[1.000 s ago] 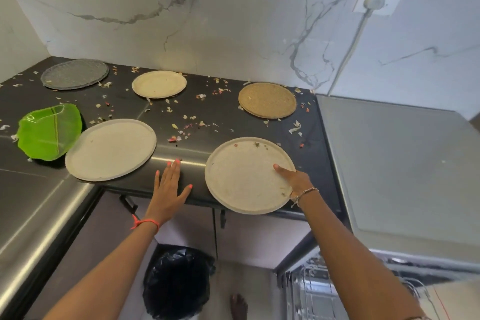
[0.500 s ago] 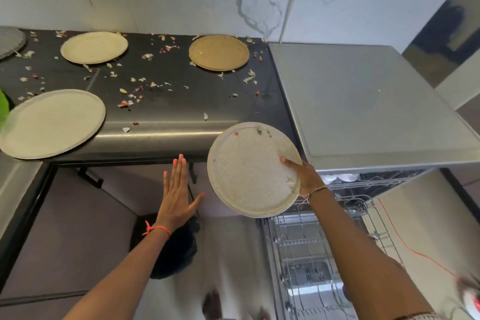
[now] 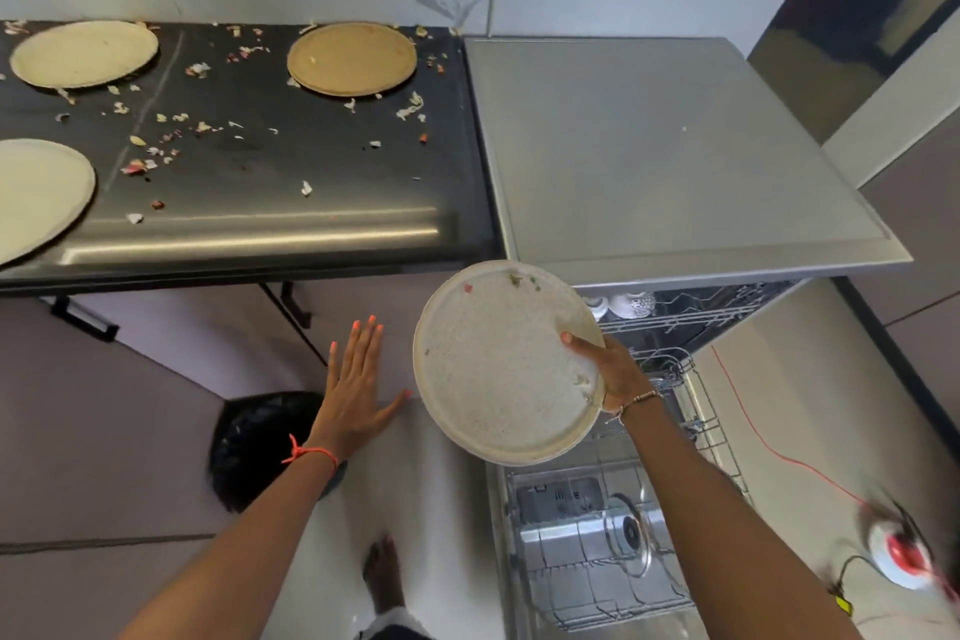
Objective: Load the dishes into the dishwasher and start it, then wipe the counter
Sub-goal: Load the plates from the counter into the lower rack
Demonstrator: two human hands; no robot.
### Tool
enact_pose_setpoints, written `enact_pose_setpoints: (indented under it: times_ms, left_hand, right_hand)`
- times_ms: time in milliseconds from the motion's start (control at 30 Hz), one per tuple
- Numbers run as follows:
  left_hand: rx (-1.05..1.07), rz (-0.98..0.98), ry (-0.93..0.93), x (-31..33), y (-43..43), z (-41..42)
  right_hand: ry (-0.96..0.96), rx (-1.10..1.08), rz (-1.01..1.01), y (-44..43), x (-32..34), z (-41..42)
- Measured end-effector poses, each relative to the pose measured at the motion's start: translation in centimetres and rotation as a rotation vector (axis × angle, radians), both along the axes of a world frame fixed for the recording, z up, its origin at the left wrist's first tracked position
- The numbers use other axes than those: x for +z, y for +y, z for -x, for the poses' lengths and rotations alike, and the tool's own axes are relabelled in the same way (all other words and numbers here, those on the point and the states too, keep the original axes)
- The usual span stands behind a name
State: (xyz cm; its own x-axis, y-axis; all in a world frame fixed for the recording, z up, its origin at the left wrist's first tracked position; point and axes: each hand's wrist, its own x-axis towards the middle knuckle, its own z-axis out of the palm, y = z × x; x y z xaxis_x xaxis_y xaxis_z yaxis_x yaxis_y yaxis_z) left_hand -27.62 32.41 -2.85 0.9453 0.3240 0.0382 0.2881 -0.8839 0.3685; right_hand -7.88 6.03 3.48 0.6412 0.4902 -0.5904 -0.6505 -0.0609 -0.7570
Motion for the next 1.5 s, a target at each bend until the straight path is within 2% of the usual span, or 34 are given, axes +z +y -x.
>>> enact_pose_setpoints:
  times_ms: [300,533,933,1200,1500]
  left_hand:
    - [0.150,-0.032,-0.037,-1.3,-16.5,-0.9]
    - [0.123,-0.061,-0.016,-0.7,-26.5,-0.5]
    - [0.055,0.002,0.031,-2.8,-32.7,1.7]
    - [0.018,0.046,0.117,-5.5,-34.4,2.1]
    - [0.051,0.074,0.170,-8.2,-36.9,-1.4]
  right_hand:
    - [0.041,0.039,0.078,-14.9,-0.9,-2.9]
    - [0.064,0.043,0.121,-24.3,-0.9,-3.1]
    - [0.062,-0.037,0.321,-32.4,-3.7,0.3]
    - [0.067,-0.159,0.367,-36.3,-7.0,1.6]
    - [0.089,-0.272,0.338,-38.4,-10.5,-3.8]
